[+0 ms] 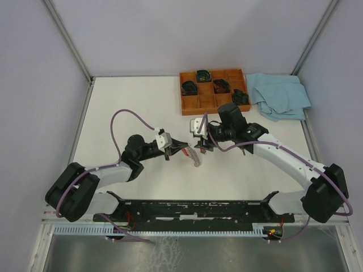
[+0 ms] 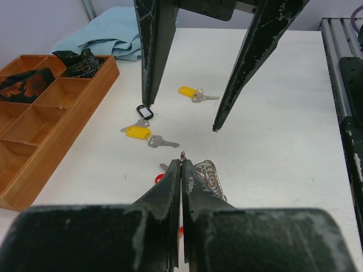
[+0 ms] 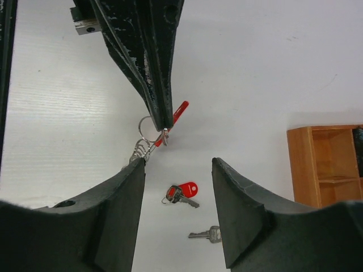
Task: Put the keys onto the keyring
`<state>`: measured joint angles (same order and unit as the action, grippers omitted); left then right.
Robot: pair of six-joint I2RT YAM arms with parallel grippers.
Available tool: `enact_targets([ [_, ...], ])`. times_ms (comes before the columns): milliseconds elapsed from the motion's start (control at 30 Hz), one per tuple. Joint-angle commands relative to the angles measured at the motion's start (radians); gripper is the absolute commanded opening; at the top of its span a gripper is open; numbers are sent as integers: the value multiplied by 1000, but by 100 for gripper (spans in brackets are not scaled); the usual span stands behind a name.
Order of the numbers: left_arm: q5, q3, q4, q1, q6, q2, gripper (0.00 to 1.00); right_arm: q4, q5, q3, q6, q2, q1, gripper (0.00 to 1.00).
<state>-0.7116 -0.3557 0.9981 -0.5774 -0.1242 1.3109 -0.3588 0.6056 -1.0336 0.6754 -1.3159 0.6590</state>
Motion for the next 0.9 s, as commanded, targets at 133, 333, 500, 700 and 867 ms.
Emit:
enact_targets([
  [133,-46,-48,86,4,-26,17,3,-119,118,-95,144,-49,-2,44],
  [333,-60,-48,97,4,-21,25,3,-98,113,-90,148,-63,-1,41],
  [500,-70,-48,110,4,-13,30,3,-76,100,-89,141,-79,-1,41],
  [700,-78,-49,121,4,-6,34,3,-62,104,-90,132,-99,1,37],
  [867,-83,-52,125,3,-2,40,3,-63,125,-98,126,-114,0,32],
])
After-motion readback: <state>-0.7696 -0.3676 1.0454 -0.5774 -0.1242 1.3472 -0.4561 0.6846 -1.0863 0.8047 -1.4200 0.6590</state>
